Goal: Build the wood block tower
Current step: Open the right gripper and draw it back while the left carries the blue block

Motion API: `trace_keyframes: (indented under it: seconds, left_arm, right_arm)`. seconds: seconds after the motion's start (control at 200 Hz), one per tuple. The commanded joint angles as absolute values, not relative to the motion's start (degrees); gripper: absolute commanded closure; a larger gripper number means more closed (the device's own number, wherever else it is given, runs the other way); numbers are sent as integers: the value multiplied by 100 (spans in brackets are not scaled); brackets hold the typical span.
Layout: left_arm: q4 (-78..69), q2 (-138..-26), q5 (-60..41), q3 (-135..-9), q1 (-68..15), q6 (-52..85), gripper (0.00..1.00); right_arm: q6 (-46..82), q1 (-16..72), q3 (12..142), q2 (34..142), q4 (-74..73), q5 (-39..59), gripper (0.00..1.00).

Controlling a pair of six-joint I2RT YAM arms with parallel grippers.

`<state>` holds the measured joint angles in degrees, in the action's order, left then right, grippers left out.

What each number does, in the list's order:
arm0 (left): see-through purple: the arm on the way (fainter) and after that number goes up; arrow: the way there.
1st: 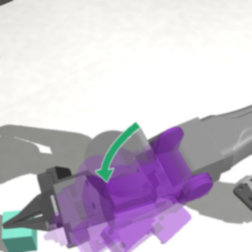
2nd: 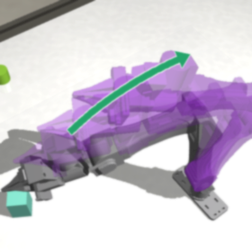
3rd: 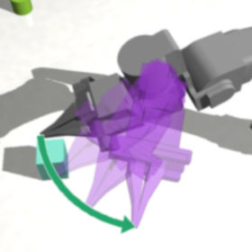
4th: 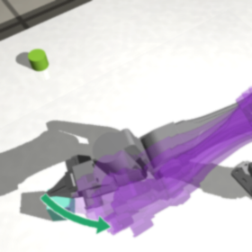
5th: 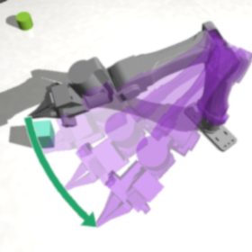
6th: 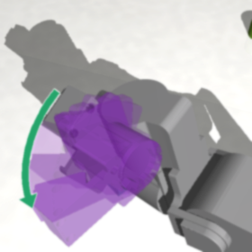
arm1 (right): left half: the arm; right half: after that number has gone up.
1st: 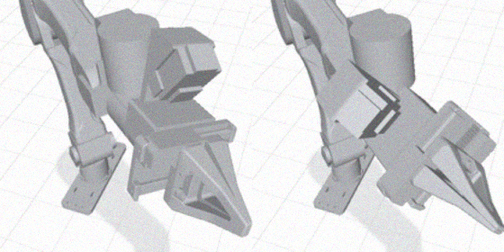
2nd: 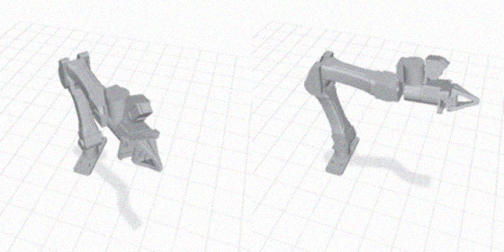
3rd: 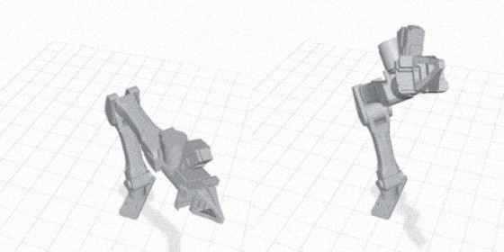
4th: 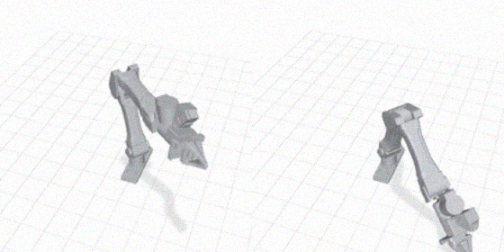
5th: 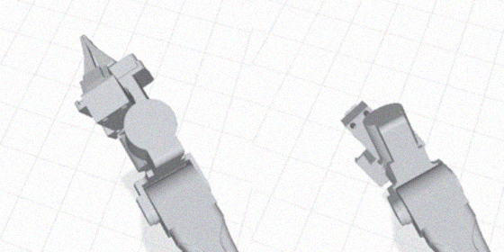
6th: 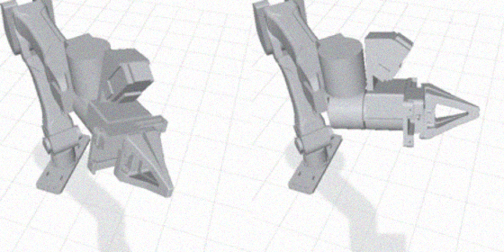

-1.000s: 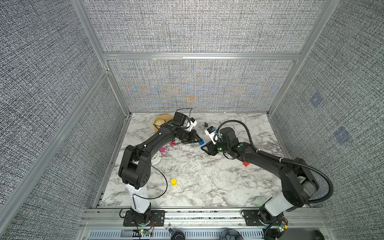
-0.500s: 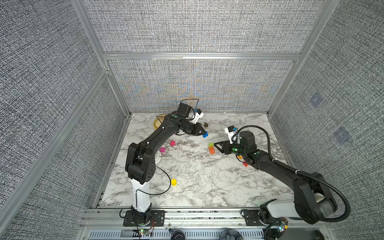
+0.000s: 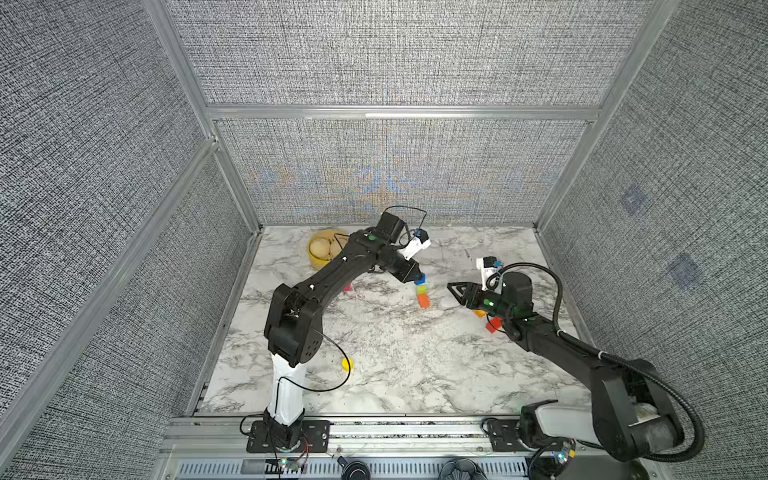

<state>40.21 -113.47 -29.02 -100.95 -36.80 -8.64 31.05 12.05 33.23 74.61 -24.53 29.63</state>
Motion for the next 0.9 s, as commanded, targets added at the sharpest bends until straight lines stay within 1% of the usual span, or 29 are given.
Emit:
trace_keyframes:
  seconds: [0.0,0.1,0.455,0.895]
  left_arm:
    - [2866,-10999,-2581,-9479,-3811,-1300,88]
    - [2366,-10903,-2680,-9173,-3836,-1219,88]
    - [1094,-11105,-3170,-8452,-3850,-1063,88]
    - [65,-11201,-2886,-7583,-3869,-1090,89]
  right_arm:
    - [3227,1153,3274,7496,-2855,3105,47]
    - [3303,1109,3204,7591,-3048,3169,47]
    - [3409,1038,3131,7789,-3311,3297,48]
    - [3486,996,3126,8100,-3533,3339,48]
